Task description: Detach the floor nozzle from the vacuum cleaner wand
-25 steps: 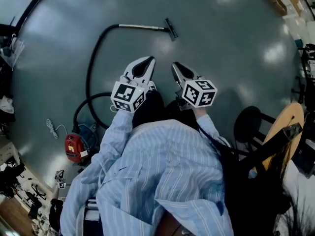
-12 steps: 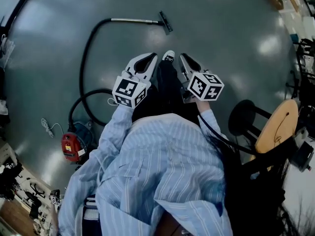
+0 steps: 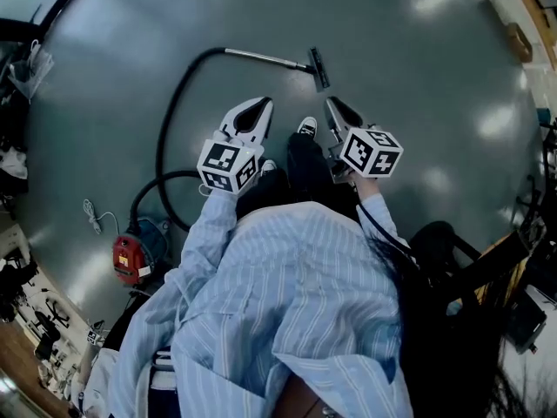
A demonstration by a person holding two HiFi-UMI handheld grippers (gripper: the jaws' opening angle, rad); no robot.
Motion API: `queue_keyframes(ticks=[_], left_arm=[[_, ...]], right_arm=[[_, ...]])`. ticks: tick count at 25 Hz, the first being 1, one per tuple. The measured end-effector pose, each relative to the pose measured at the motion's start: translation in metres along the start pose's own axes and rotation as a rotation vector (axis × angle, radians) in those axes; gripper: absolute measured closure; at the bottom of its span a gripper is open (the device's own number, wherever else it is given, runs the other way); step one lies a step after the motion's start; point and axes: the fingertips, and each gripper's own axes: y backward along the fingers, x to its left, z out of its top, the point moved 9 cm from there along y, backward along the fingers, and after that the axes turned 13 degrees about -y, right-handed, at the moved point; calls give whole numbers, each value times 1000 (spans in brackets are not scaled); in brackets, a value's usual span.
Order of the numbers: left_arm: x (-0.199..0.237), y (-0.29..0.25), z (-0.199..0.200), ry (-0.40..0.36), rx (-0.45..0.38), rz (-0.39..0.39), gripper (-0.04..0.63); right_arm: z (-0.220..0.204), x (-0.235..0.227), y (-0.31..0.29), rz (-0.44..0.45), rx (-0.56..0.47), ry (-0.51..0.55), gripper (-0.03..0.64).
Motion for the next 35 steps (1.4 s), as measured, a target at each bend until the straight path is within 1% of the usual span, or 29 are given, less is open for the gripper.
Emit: queue_keyframes(ticks=[2, 4, 8, 11, 14, 20, 23, 26, 31, 33, 35], left_arm=[[7, -26, 9, 2, -6, 0, 586], [12, -55, 17, -2, -7, -17, 586], [12, -107, 23, -12, 23, -46, 586], [15, -141, 30, -17, 49, -49, 586], [21, -164, 39, -24, 74, -46, 586], [20, -190, 33, -59, 144, -58, 586], [21, -198, 38, -70, 170, -78, 586], [27, -206, 47, -72, 188, -114, 586], [50, -247, 27, -65, 217, -164, 586], [62, -267, 21, -59, 237, -198, 586], [75, -289, 17, -73, 261, -238, 586]], right_arm=[[24, -13, -11, 19, 22, 1, 577], [47, -27, -23, 27, 40, 0, 577], [80, -59, -33, 13, 49, -23, 577], [104, -83, -39, 10, 60, -44, 577], [124, -104, -45, -3, 63, -73, 577], [132, -144, -59, -17, 56, -133, 577], [134, -149, -61, -28, 51, -163, 577], [137, -146, -61, -48, 50, -194, 577], [132, -169, -79, -82, 61, -216, 577], [133, -178, -86, -108, 68, -215, 577], [136, -186, -96, -129, 74, -197, 577]])
